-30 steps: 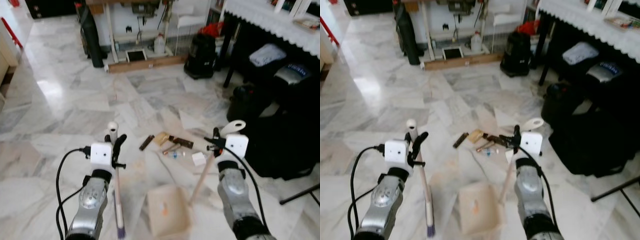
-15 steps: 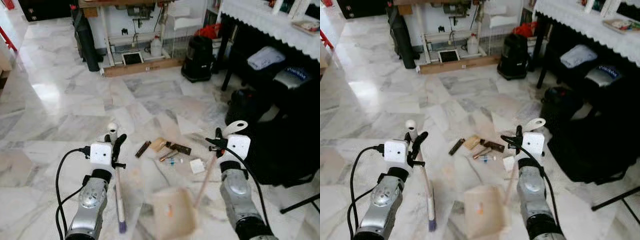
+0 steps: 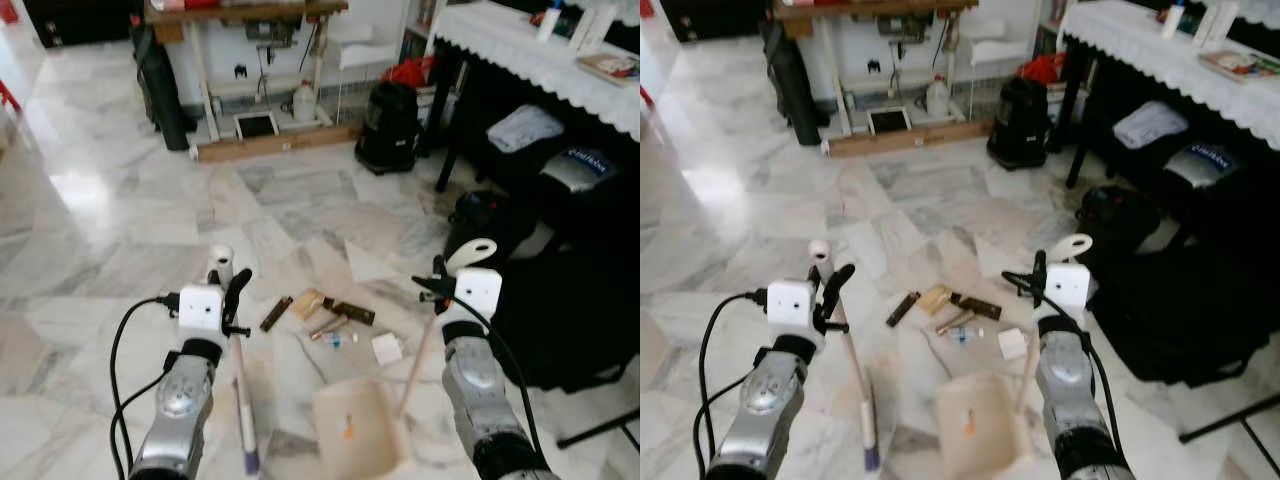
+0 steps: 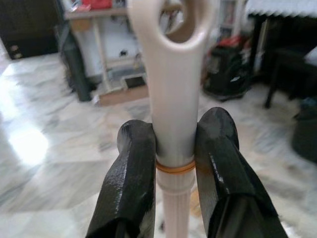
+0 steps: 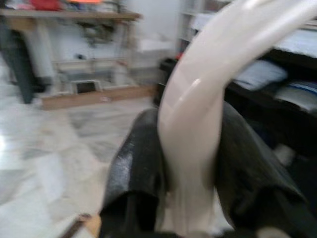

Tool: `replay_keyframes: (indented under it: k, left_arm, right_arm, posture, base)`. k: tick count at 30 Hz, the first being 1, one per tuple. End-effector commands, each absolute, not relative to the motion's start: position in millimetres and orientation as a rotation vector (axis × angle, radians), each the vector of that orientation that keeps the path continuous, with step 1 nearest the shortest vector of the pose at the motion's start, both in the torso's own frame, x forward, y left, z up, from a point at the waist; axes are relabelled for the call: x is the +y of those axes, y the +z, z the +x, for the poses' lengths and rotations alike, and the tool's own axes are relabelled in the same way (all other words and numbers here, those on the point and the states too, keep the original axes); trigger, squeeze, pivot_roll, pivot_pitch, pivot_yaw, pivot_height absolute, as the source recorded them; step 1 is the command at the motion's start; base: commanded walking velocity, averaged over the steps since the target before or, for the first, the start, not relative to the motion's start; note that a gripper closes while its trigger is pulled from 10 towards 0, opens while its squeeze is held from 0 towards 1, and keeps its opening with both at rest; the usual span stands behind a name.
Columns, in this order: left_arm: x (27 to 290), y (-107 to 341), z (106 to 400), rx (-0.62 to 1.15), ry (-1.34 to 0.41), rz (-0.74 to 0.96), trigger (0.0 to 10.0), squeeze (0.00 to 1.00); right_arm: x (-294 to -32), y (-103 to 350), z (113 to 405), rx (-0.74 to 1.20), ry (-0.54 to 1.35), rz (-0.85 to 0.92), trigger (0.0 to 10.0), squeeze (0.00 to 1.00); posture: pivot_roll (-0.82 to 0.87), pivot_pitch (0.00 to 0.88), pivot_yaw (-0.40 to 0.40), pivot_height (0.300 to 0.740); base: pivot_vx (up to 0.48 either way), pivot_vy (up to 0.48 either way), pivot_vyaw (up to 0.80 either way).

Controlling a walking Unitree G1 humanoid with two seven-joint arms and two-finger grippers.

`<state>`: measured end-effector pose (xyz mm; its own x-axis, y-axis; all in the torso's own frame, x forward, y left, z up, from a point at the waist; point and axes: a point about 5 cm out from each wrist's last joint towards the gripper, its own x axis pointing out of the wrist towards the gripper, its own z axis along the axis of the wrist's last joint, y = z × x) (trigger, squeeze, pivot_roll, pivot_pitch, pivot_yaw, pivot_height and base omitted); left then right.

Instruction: Sweep floor

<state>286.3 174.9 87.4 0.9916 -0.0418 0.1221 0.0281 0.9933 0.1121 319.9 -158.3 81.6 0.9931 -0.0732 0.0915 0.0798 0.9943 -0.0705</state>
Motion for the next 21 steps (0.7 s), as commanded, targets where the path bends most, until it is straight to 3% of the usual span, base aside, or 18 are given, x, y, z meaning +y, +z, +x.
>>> replay_keyframes:
  k: [1,21]
  left_arm:
    - [167.5,96.7,289.9,-0.168,-0.056,0.103,10.0,0.0]
    - [167.7,96.4,288.1,-0.168,-0.058,0.105,10.0,0.0]
  right_arm:
    - [-161.1,87.2,321.4,-0.113,-0.098,-0.044,10.0,0.0]
    - [-162.6,86.4,320.4,-0.112,-0.105,-0.045,10.0,0.0]
  posture:
    - [0.07,0.063,-0.011,0.74]
    - [0.07,0.068,-0.01,0.74]
  base:
    - [0.3,0.0,0.0]
    - [0.302,0.0,0.0]
